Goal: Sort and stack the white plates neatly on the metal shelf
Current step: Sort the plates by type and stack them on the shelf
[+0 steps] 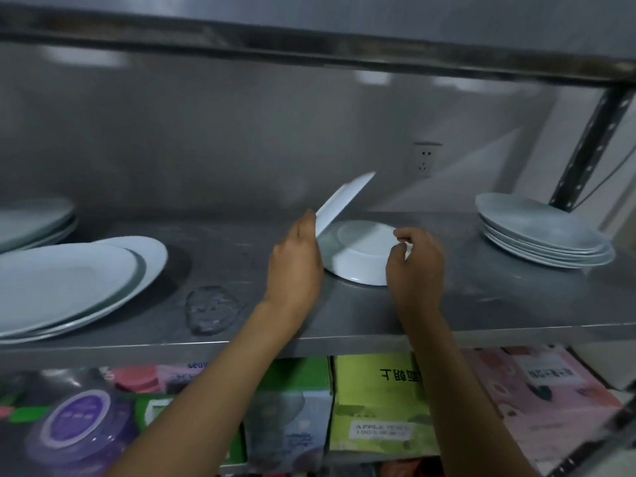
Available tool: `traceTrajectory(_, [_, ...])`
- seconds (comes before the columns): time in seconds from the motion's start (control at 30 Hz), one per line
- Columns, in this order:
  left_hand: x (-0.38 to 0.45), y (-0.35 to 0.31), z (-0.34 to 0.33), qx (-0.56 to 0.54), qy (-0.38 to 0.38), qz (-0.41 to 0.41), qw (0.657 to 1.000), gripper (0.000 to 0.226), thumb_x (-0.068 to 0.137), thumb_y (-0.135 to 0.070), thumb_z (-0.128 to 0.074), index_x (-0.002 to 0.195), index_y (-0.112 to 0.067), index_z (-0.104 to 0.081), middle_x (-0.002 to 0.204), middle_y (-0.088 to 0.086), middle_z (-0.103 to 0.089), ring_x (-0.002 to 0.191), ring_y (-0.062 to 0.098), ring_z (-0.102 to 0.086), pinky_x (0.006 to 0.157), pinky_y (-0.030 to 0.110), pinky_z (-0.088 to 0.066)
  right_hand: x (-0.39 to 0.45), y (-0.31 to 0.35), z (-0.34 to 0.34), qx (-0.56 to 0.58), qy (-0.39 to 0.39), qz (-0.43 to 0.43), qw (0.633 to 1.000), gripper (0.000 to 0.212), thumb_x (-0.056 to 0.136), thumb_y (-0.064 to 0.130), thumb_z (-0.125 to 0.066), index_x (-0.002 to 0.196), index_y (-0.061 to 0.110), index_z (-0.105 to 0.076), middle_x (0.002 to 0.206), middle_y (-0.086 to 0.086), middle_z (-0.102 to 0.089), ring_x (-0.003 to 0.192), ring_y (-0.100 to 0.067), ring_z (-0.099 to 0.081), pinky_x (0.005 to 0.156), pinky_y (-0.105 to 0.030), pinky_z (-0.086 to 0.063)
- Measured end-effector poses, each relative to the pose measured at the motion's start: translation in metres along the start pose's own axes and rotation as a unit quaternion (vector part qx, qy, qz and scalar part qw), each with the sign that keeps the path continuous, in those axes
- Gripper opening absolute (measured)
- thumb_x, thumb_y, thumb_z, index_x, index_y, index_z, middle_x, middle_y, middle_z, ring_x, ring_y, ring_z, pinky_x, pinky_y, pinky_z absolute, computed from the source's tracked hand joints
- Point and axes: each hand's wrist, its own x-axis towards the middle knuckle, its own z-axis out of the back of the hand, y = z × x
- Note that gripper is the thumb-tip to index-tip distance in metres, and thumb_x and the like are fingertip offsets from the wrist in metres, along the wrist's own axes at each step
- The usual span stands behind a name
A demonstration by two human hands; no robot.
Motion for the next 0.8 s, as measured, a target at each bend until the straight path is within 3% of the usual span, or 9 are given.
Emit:
traceTrajectory(0.13, [-0.007, 0.011, 0.034, -0.113, -0.105, 0.027, 0.988, 0.03, 0.094, -0.002, -0.042, 0.12, -0.008, -0.055, 0.097, 0.006, -0.064, 0.08, 0.022, -0.057, 0.066, 0.023, -0.037, -0.023, 0.044, -0.019, 0.096, 0.016, -0.017, 0.995, 0.022, 0.09, 0.008, -0.049, 0.105, 0.014, -0.064, 0.101, 0.002, -0.064, 0.099, -0.017, -0.058, 0.089, -0.035, -0.048])
traceTrajectory(0.27, [-0.008, 0.025, 0.085, -0.226, -0.167, 0.107, 0.954, 0.017, 0.099, -0.012, -0.041, 0.104, -0.011, -0.056, 0.078, -0.014, -0.056, 0.069, 0.001, -0.055, 0.057, 0.01, -0.036, -0.045, 0.085, -0.052, 0.142, 0.071, -0.046, 0.986, 0.035, 0.092, 0.032, -0.054, 0.125, 0.019, -0.053, 0.115, 0.003, -0.061, 0.106, -0.013, -0.055, 0.094, -0.035, -0.047])
traceTrajectory(0.37, [-0.008, 0.042, 0.122, -0.277, -0.192, 0.156, 0.928, 0.014, 0.099, -0.014, -0.041, 0.105, -0.019, -0.053, 0.083, -0.021, -0.055, 0.076, -0.018, -0.054, 0.062, 0.003, -0.039, -0.06, 0.121, -0.072, 0.179, 0.126, -0.085, 0.972, 0.047, 0.095, 0.04, -0.053, 0.136, 0.02, -0.045, 0.117, 0.004, -0.059, 0.106, -0.011, -0.057, 0.091, -0.029, -0.045])
traceTrajectory(0.47, [-0.012, 0.067, 0.151, -0.314, -0.197, 0.203, 0.906, 0.013, 0.098, -0.016, -0.041, 0.104, -0.02, -0.052, 0.091, -0.016, -0.061, 0.085, -0.009, -0.058, 0.073, 0.014, -0.047, -0.068, 0.157, -0.086, 0.288, 0.185, -0.128, 0.931, 0.026, 0.097, 0.027, -0.053, 0.119, 0.015, -0.059, 0.093, 0.007, -0.066, 0.083, -0.006, -0.063, 0.075, -0.024, -0.049])
traceTrajectory(0.53, [-0.016, 0.09, 0.165, -0.327, -0.197, 0.228, 0.896, 0.019, 0.095, -0.02, -0.043, 0.109, -0.018, -0.056, 0.1, -0.004, -0.066, 0.093, 0.01, -0.063, 0.082, 0.034, -0.054, -0.072, 0.175, -0.097, 0.336, 0.237, -0.155, 0.898, 0.014, 0.097, 0.02, -0.052, 0.102, 0.016, -0.064, 0.078, 0.004, -0.062, 0.062, -0.005, -0.053, 0.057, -0.022, -0.043])
traceTrajectory(0.6, [-0.021, 0.111, 0.179, -0.334, -0.181, 0.249, 0.891, 0.026, 0.092, -0.025, -0.047, 0.113, -0.018, -0.059, 0.106, 0.0, -0.067, 0.097, 0.017, -0.064, 0.082, 0.046, -0.056, -0.076, 0.191, -0.107, 0.351, 0.274, -0.187, 0.876, 0.015, 0.097, 0.017, -0.051, 0.09, 0.017, -0.064, 0.068, 0.0, -0.053, 0.052, -0.008, -0.041, 0.045, -0.02, -0.035])
traceTrajectory(0.67, [-0.026, 0.129, 0.193, -0.322, -0.157, 0.252, 0.899, 0.031, 0.093, -0.031, -0.053, 0.121, -0.019, -0.056, 0.108, -0.004, -0.067, 0.097, 0.013, -0.064, 0.082, 0.041, -0.056, -0.081, 0.205, -0.118, 0.365, 0.29, -0.211, 0.859, 0.018, 0.096, 0.012, -0.051, 0.084, 0.015, -0.064, 0.056, 0.001, -0.044, 0.043, -0.007, -0.032, 0.04, -0.019, -0.028])
traceTrajectory(0.73, [-0.032, 0.145, 0.209, -0.238, -0.141, 0.237, 0.932, 0.042, 0.093, -0.036, -0.054, 0.132, -0.023, -0.046, 0.111, -0.011, -0.063, 0.1, 0.009, -0.06, 0.083, 0.027, -0.048, -0.088, 0.217, -0.128, 0.388, 0.294, -0.233, 0.842, 0.022, 0.096, 0.007, -0.051, 0.077, 0.012, -0.061, 0.053, 0.0, -0.036, 0.036, -0.005, -0.025, 0.038, -0.018, -0.022])
traceTrajectory(0.8, [-0.039, 0.159, 0.22, -0.145, -0.126, 0.233, 0.953, 0.057, 0.093, -0.039, -0.054, 0.142, -0.021, -0.032, 0.133, -0.003, -0.054, 0.122, 0.014, -0.05, 0.095, 0.027, -0.04, -0.093, 0.225, -0.135, 0.394, 0.298, -0.234, 0.837, 0.02, 0.095, 0.004, -0.05, 0.076, 0.007, -0.056, 0.058, -0.003, -0.033, 0.035, -0.004, -0.023, 0.038, -0.016, -0.02])
